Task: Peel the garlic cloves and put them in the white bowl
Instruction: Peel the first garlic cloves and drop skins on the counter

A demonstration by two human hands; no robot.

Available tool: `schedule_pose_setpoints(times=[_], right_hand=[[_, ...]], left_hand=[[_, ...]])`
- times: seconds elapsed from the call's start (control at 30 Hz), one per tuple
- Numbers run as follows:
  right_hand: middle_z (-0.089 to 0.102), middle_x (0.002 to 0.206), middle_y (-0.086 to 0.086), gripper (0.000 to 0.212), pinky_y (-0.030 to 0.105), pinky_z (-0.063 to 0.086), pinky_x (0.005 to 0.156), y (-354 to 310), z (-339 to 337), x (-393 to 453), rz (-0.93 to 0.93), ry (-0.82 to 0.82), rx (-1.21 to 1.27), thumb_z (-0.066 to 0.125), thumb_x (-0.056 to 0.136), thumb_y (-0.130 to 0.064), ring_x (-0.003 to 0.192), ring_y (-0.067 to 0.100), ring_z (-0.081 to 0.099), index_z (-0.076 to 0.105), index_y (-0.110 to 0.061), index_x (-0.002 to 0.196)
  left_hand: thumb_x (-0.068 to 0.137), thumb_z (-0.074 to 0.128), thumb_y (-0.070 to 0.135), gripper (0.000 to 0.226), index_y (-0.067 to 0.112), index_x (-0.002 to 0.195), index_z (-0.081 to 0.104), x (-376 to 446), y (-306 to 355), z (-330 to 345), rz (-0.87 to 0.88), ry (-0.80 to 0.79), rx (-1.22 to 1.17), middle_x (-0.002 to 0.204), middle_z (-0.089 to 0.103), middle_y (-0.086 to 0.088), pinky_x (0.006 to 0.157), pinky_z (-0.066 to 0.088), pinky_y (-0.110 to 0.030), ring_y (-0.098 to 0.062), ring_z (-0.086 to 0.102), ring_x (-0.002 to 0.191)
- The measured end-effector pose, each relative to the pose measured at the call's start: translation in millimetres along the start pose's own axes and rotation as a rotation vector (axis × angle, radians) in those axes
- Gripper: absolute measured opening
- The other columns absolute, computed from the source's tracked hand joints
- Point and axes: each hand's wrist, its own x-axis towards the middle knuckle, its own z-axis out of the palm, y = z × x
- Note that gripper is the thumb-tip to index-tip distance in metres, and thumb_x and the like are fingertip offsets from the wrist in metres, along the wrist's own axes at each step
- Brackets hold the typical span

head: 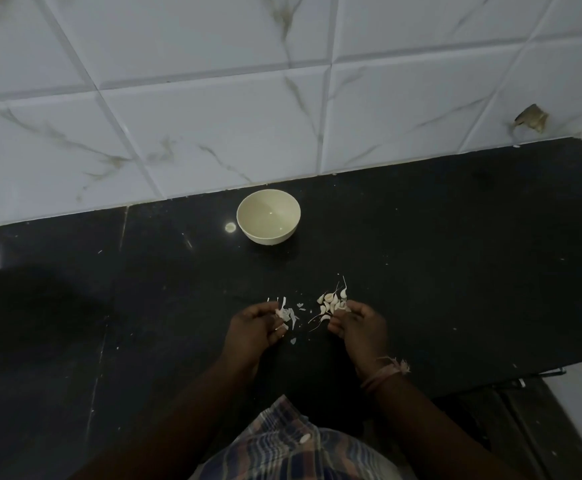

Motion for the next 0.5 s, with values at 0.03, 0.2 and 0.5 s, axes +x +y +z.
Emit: schedule_pose_setpoints(times=[0.03,0.2,0.5], right_hand=[[0.071,0.098,0.014,0.028,0.028,0.059,0.063,0,1,-1,-0.022,-0.001,-0.030,0.056,0.098,0.004,0.079,0.021,0.070,0.060,-0.011,0.120],[0.070,0.096,0.007,0.015,0.022,0.056,0.058,13,3,-15,-0.252,-0.137,-0.441,0.056,0.100,-0.007,0.071,0.013,0.067,0.064,-0.018,0.107],[0.036,0.140,0.011,0.051,0.028,0.041,0.105,22,65,-18,-0.464,-0.427,-1.070,0.067,0.092,-0.021,0.122,0.023,0.049,0.046,-0.006,0.137]], left_hand=[[0.098,0.053,-0.010,0.022,0.003,0.107,0.068,-1,2,1,0.022,-0.002,-0.004,0.087,0.074,-0.007,0.084,0.059,-0.033,-0.016,0.071,0.081],[0.099,0.051,-0.008,0.024,0.003,0.114,0.066,0,2,-2,0.078,0.125,0.014,0.103,0.073,-0.012,0.072,0.062,-0.031,-0.021,0.073,0.091],[0.084,0.067,-0.005,0.034,0.019,0.108,0.074,14,-8,-21,0.099,0.132,0.472,0.092,0.079,0.002,0.072,0.061,-0.030,-0.015,0.076,0.083]])
